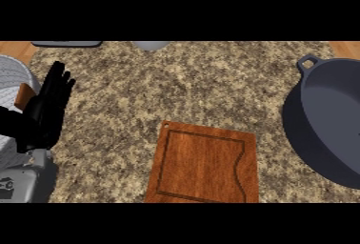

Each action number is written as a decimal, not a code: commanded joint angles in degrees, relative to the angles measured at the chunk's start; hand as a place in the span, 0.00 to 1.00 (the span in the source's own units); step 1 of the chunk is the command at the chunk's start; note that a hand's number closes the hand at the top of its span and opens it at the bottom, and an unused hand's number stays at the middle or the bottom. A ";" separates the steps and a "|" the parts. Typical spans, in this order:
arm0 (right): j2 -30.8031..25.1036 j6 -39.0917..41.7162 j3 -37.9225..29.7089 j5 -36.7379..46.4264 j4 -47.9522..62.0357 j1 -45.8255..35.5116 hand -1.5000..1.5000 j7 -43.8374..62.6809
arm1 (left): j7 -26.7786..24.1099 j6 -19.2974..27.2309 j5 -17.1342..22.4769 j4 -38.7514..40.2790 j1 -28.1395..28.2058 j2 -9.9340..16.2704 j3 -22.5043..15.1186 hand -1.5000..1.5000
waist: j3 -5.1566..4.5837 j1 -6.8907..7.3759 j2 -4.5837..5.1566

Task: Pick the tomato from the cutting board and place it in the pot

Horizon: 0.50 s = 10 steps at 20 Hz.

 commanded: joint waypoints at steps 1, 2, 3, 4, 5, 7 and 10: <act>3.72 -6.38 5.07 7.88 14.73 -9.10 1.00 -5.37 | 1.17 -1.22 0.56 0.64 -1.00 0.94 0.76 0.50 | 0.02 -0.04 -0.02; 2.17 -4.86 3.77 7.26 20.16 -11.83 1.00 -6.33 | -0.95 -0.70 0.31 0.14 1.14 -0.18 0.76 0.50 | 0.00 -0.10 -0.06; 2.15 -4.44 5.31 8.94 22.24 -14.40 1.00 -4.36 | 1.43 0.85 -1.65 -4.44 2.71 -1.59 -2.28 0.50 | 0.02 0.38 -0.09; 3.21 -3.31 4.38 6.47 26.87 -14.00 1.00 -8.75 | 2.66 -1.33 1.46 -2.07 0.12 1.27 1.62 0.50 | 0.04 0.07 -0.03; 1.86 0.45 3.25 4.33 30.25 -17.17 1.00 -6.66 | 1.99 -0.98 0.80 -2.44 0.59 0.78 0.92 0.50 | 0.06 0.57 0.09; 2.74 1.13 4.85 6.52 33.83 -19.67 0.00 -4.33 | 0.91 -1.88 1.50 -0.03 -0.80 1.47 2.35 0.50 | 0.00 -0.06 0.01; 2.88 6.11 4.69 4.25 41.34 -20.16 0.00 -10.35 | -1.54 -1.21 -0.18 -2.34 2.68 0.05 0.66 0.50 | 0.09 0.60 0.17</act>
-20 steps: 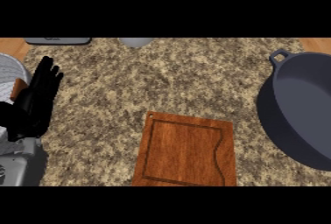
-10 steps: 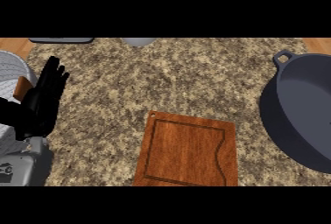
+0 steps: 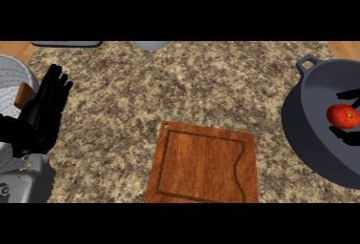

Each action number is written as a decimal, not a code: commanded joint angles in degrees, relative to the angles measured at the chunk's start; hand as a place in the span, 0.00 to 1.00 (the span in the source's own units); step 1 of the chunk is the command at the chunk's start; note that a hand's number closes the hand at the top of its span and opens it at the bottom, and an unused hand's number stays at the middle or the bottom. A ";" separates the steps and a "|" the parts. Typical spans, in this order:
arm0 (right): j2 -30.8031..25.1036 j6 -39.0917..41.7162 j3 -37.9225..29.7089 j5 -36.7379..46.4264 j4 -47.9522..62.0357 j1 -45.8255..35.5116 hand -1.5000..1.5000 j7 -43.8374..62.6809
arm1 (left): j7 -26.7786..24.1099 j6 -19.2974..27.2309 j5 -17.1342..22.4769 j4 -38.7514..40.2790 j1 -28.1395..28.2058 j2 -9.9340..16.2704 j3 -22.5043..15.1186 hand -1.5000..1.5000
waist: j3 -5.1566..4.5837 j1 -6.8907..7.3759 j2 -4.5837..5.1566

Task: Pick the tomato from the cutting board and place it in the pot

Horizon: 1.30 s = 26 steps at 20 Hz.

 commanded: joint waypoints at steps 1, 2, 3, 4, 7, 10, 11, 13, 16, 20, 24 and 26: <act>2.15 4.82 1.98 -0.16 10.08 -5.92 0.00 -2.62 | -0.68 -1.32 1.01 0.57 -0.09 1.04 1.51 0.50 | 0.41 0.20 0.21; 2.28 6.48 1.25 -1.72 11.68 -5.64 0.00 -5.34 | 2.77 0.76 -0.50 -3.29 0.37 -1.17 -1.72 0.50 | 0.50 0.57 0.19; 2.81 8.41 1.67 -2.25 12.42 -6.78 0.00 -5.70 | -0.57 -0.64 0.54 1.75 -1.18 0.95 1.74 0.50 | 0.45 0.26 0.41; -0.19 12.82 -0.59 -4.88 14.13 -7.41 0.00 -7.51 | 1.59 1.03 -0.57 -0.13 -1.57 -0.17 0.29 0.50 | 0.48 0.05 0.29; 4.78 15.34 -3.37 -10.65 14.63 -9.38 0.00 -9.75 | 0.03 0.79 -0.92 3.42 -3.19 -0.72 0.00 0.50 | 0.50 -0.54 0.46; 2.42 21.17 -7.35 -15.55 17.51 -9.39 0.00 -11.92 | 0.09 -0.55 0.15 3.46 -2.13 0.20 0.90 0.50 | 0.46 -0.86 0.24; 1.99 22.82 -8.73 -17.33 17.66 -9.14 0.00 -11.17 | 0.36 0.03 -0.03 1.98 -0.69 0.22 1.23 0.50 | 0.42 -0.91 -0.06; 0.10 23.87 -10.63 -18.16 23.39 -13.38 0.00 -9.66 | 2.61 0.42 0.10 -0.72 -1.78 -0.42 0.13 0.50 | 0.49 0.20 0.18; -4.82 31.08 -14.43 -22.10 28.03 -14.71 0.00 -9.69 | 0.21 0.42 -0.14 -0.13 -1.05 -0.59 0.77 0.50 | 0.46 -0.31 0.23; -10.93 36.97 -14.73 -21.43 34.23 -13.32 0.00 -14.63 | 2.11 0.52 -0.70 -0.13 -1.73 -0.11 0.79 0.50 | 0.51 -0.32 0.30; -14.77 40.02 -15.21 -21.85 36.67 -13.38 0.00 -15.98 | 1.58 -0.54 0.24 1.57 -3.11 0.36 1.57 0.50 | 0.60 -0.12 0.55; -15.56 41.40 -14.74 -21.52 37.06 -10.88 0.00 -18.08 | -1.47 -1.20 0.34 1.40 -0.57 -0.70 1.01 0.50 | 0.66 0.00 0.65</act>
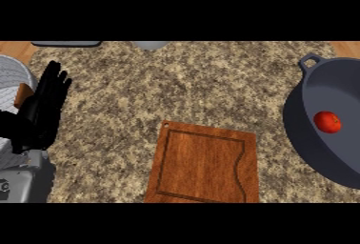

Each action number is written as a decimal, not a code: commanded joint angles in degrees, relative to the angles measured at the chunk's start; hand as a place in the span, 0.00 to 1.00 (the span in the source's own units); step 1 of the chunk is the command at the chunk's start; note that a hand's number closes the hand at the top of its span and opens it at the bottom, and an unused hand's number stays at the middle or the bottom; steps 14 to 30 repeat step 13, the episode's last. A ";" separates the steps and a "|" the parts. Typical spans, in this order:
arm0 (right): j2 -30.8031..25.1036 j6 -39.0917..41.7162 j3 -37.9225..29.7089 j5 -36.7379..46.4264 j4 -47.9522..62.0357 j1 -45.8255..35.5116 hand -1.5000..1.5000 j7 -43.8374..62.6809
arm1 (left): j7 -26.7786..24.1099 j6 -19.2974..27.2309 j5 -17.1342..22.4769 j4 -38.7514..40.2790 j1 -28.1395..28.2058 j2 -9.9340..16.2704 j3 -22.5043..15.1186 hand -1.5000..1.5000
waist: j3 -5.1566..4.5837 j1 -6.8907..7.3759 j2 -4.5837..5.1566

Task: Pick the tomato from the cutting board and place it in the pot

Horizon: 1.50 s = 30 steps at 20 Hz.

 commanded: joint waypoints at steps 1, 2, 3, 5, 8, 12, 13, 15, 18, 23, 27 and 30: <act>-4.68 11.11 -0.88 -0.97 3.33 0.67 0.00 -5.85 | 1.09 1.07 -1.34 -0.63 -0.57 -1.03 -1.55 0.50 | 0.20 0.20 0.18; -3.34 10.23 -0.38 -0.68 2.97 1.30 0.00 -7.24 | 2.04 -0.84 0.79 0.10 -1.73 1.25 0.81 0.50 | 0.15 0.11 0.10; -6.22 12.78 -0.68 -1.05 3.36 2.10 0.00 -6.58 | 0.02 0.40 -0.92 -0.24 0.27 -0.98 -1.22 0.50 | 0.19 -0.03 0.13; -5.17 11.27 -0.12 -0.78 3.44 1.29 0.00 -6.07 | -2.54 -0.53 -0.49 1.18 1.18 -0.79 -0.47 0.50 | 0.17 0.44 0.28; -6.67 11.41 -0.45 -1.25 3.06 3.59 0.00 -8.48 | 0.83 0.03 -0.30 -1.05 0.45 -0.27 -0.42 0.50 | 0.29 0.34 0.12; -5.91 11.44 0.52 -1.25 2.62 3.26 0.00 -8.19 | 0.68 0.33 -0.18 0.15 -1.05 -1.24 -0.82 0.50 | 0.33 0.34 0.29; -6.54 11.71 0.29 -1.53 2.93 4.11 0.00 -8.51 | 0.15 -0.33 0.19 1.11 -1.09 -0.56 -0.13 0.50 | 0.40 0.20 0.47; -6.54 11.71 0.29 -1.53 2.93 4.11 0.00 -8.51 | 0.15 -0.33 0.19 1.11 -1.09 -0.56 -0.13 0.50 | 0.40 0.20 0.47; -6.54 11.71 0.29 -1.53 2.93 4.11 0.00 -8.51 | 0.15 -0.33 0.19 1.11 -1.09 -0.56 -0.13 0.50 | 0.40 0.20 0.47; -6.54 11.71 0.29 -1.53 2.93 4.11 0.00 -8.51 | 0.15 -0.33 0.19 1.11 -1.09 -0.56 -0.13 0.50 | 0.40 0.20 0.47; -6.54 11.71 0.29 -1.53 2.93 4.11 0.00 -8.51 | 0.15 -0.33 0.19 1.11 -1.09 -0.56 -0.13 0.50 | 0.40 0.20 0.47; -6.54 11.71 0.29 -1.53 2.93 4.11 0.00 -8.51 | 0.15 -0.33 0.19 1.11 -1.09 -0.56 -0.13 0.50 | 0.40 0.20 0.47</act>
